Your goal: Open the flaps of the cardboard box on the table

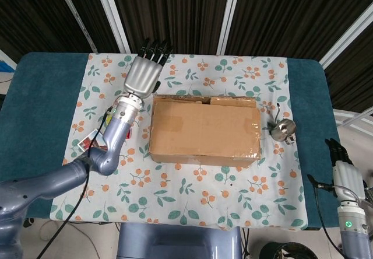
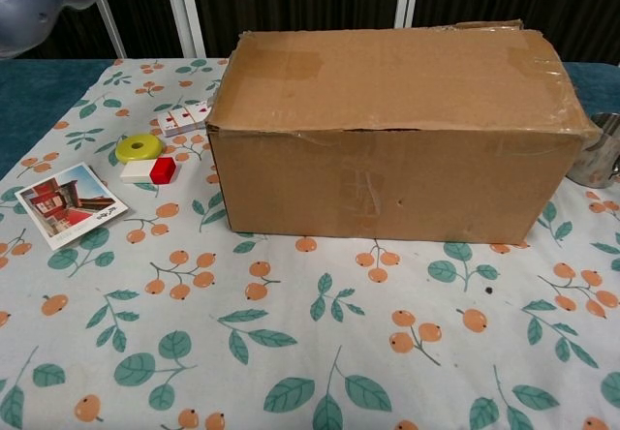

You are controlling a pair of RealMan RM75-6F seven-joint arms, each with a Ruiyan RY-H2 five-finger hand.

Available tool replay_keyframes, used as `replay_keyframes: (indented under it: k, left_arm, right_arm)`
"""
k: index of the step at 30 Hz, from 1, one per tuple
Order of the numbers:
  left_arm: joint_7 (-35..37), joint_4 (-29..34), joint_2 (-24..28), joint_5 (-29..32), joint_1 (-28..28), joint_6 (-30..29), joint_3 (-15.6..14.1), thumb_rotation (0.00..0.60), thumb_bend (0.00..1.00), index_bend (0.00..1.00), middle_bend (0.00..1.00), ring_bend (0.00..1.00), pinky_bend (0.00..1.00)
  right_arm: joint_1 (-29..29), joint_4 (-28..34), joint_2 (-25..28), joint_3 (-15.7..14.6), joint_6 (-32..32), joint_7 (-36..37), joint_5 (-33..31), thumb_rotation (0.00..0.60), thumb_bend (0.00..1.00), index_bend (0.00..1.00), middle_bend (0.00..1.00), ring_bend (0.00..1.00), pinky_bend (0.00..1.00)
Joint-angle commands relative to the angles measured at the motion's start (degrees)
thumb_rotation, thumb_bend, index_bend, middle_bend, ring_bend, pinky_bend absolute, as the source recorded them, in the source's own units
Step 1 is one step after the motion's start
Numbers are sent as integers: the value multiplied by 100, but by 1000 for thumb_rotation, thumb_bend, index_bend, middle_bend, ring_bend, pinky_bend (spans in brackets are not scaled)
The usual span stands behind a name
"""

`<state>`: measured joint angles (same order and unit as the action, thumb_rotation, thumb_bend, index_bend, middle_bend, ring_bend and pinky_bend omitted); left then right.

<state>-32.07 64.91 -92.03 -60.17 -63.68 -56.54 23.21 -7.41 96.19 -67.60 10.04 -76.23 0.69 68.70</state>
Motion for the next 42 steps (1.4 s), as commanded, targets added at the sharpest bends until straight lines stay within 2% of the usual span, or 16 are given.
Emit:
replay_keyframes:
  k: [1, 3, 7, 10, 15, 17, 19, 23, 27, 31, 34, 42]
  left_arm:
    - [250, 1995, 1169, -199, 1380, -1009, -628, 600, 178, 0, 0, 0, 0]
    - [237, 2530, 1562, -385, 1831, -1346, -954, 600, 168, 0, 0, 0, 0]
    - [410, 3164, 2158, -822, 2615, -1904, -1588, 600, 162, 0, 0, 0, 0]
    - [656, 3304, 2409, -1072, 3139, -2329, -1946, 600, 158, 0, 0, 0, 0]
    - [1371, 3186, 2516, -1207, 3868, -2857, -2277, 600, 157, 0, 0, 0, 0]
    - [1553, 3058, 2520, -1196, 4065, -2918, -2382, 600, 158, 0, 0, 0, 0]
    - [1712, 2885, 2496, -1234, 4239, -2972, -2486, 600, 158, 0, 0, 0, 0]
    - [2043, 2548, 2373, -1328, 4491, -3057, -2583, 600, 158, 0, 0, 0, 0]
    - [2328, 2309, 2247, -1365, 4627, -3023, -2569, 600, 158, 0, 0, 0, 0]
    - [2502, 2182, 2190, -1462, 4664, -2931, -2526, 600, 161, 0, 0, 0, 0]
    - [2571, 2138, 2176, -1510, 4688, -2872, -2497, 600, 162, 0, 0, 0, 0]
    - [2662, 2113, 2183, -1521, 4763, -2741, -2362, 600, 163, 0, 0, 0, 0]
  right_arm:
    - [-30, 83, 36, 2, -59, -165, 62, 600, 275, 0, 0, 0, 226]
    - [-52, 155, 62, 15, -88, -285, 75, 600, 274, 0, 0, 0, 226]
    - [-152, 296, 112, 84, -119, -574, 99, 600, 275, 0, 0, 0, 226]
    - [-299, 433, 145, 188, -93, -813, 115, 600, 275, 0, 0, 0, 226]
    - [-710, 716, 190, 502, 80, -1205, 93, 600, 283, 0, 0, 0, 226]
    - [-907, 831, 213, 659, 225, -1317, -10, 600, 338, 0, 0, 0, 226]
    - [-1171, 933, 255, 832, 468, -1476, -146, 600, 475, 0, 0, 0, 226]
    - [-1759, 1047, 385, 1094, 1129, -1908, -537, 600, 792, 0, 0, 0, 226]
    - [-2363, 1031, 396, 1321, 1675, -2297, -1002, 600, 973, 19, 20, 27, 225]
    - [-2961, 764, 217, 1465, 2037, -2633, -1430, 600, 1000, 102, 101, 99, 225]
    - [-3343, 505, 27, 1519, 2258, -2783, -1809, 600, 1000, 127, 118, 113, 228]
    - [-4106, -70, -412, 1436, 2510, -3145, -2884, 600, 1000, 250, 243, 225, 290]
